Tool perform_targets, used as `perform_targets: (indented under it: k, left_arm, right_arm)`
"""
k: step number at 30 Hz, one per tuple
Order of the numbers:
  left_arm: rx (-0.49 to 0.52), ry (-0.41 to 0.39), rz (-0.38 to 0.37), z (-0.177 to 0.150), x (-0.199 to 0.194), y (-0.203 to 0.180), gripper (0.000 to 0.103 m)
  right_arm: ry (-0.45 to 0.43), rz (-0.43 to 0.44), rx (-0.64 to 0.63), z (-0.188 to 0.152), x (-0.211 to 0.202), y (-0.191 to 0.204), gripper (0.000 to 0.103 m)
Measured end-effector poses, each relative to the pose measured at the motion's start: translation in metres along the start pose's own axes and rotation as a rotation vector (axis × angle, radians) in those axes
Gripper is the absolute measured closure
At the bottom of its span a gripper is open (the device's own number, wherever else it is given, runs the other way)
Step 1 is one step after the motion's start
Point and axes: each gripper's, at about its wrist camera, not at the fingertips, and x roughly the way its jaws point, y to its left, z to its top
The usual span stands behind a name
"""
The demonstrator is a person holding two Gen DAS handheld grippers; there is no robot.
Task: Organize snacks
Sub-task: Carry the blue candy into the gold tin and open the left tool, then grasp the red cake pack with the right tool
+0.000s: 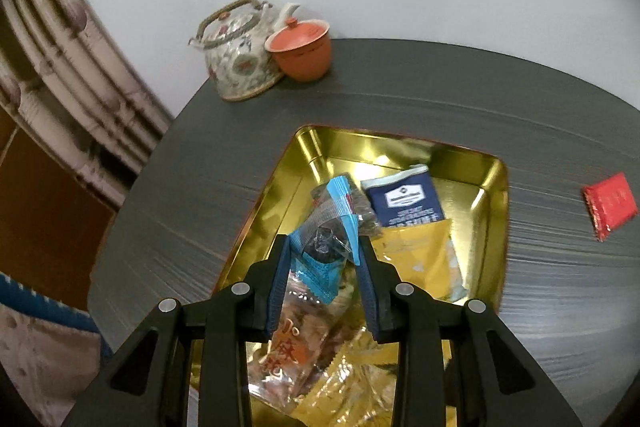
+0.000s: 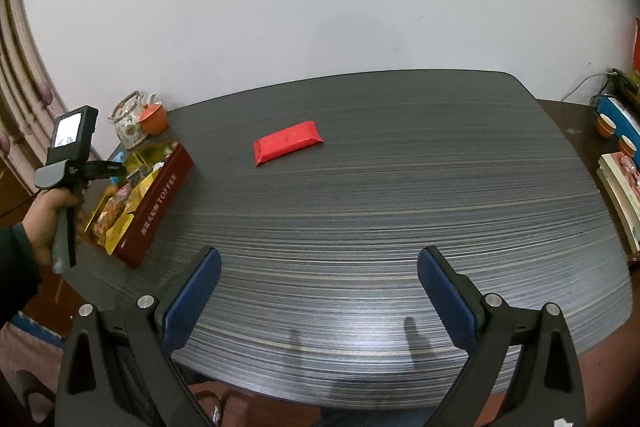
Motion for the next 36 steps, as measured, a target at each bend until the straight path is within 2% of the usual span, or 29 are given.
perform_targets:
  k: [5, 10, 12, 14, 17, 19, 23, 26, 30, 33, 36]
  left_arm:
    - [-0.043, 0.021, -0.006, 0.000, 0.012, 0.007, 0.058]
    - [-0.039, 0.012, -0.043, -0.003, 0.009, 0.008, 0.056]
    - [-0.074, 0.005, -0.103, -0.006, 0.000, 0.018, 0.049]
    - [-0.106, -0.024, -0.163, -0.012, -0.015, 0.034, 0.031]
    - [-0.103, -0.103, -0.204, -0.032, -0.047, 0.060, 0.027]
    - [-0.077, -0.139, -0.197, -0.054, -0.067, 0.077, 0.025]
    - [-0.018, -0.190, -0.194, -0.107, -0.093, 0.106, 0.019]
    - [-0.037, -0.194, -0.207, -0.145, -0.101, 0.127, 0.018]
    - [-0.101, -0.192, -0.260, -0.180, -0.108, 0.146, 0.017]
    - [-0.129, -0.220, -0.297, -0.187, -0.113, 0.148, 0.013]
    - [-0.093, -0.237, -0.310, -0.187, -0.116, 0.135, 0.012]
  right_arm:
    - [0.011, -0.005, -0.005, -0.001, 0.002, 0.000, 0.005]
    - [0.031, -0.011, -0.008, -0.002, 0.010, 0.000, 0.005]
    - [0.039, -0.018, -0.017, -0.003, 0.013, 0.001, 0.005]
    - [0.043, -0.024, -0.024, -0.004, 0.017, 0.002, 0.005]
    - [0.054, -0.042, -0.035, -0.010, 0.027, 0.002, 0.005]
    - [0.066, -0.049, -0.040, -0.014, 0.036, 0.004, 0.005]
    - [0.091, -0.041, -0.050, -0.022, 0.057, 0.008, 0.005]
    - [0.110, -0.003, -0.064, -0.023, 0.078, 0.016, 0.005]
    - [0.176, 0.018, -0.145, -0.003, 0.121, 0.035, 0.005]
    - [0.184, -0.002, -0.255, 0.027, 0.150, 0.054, 0.005]
    - [0.203, -0.004, -0.324, 0.062, 0.185, 0.071, 0.005]
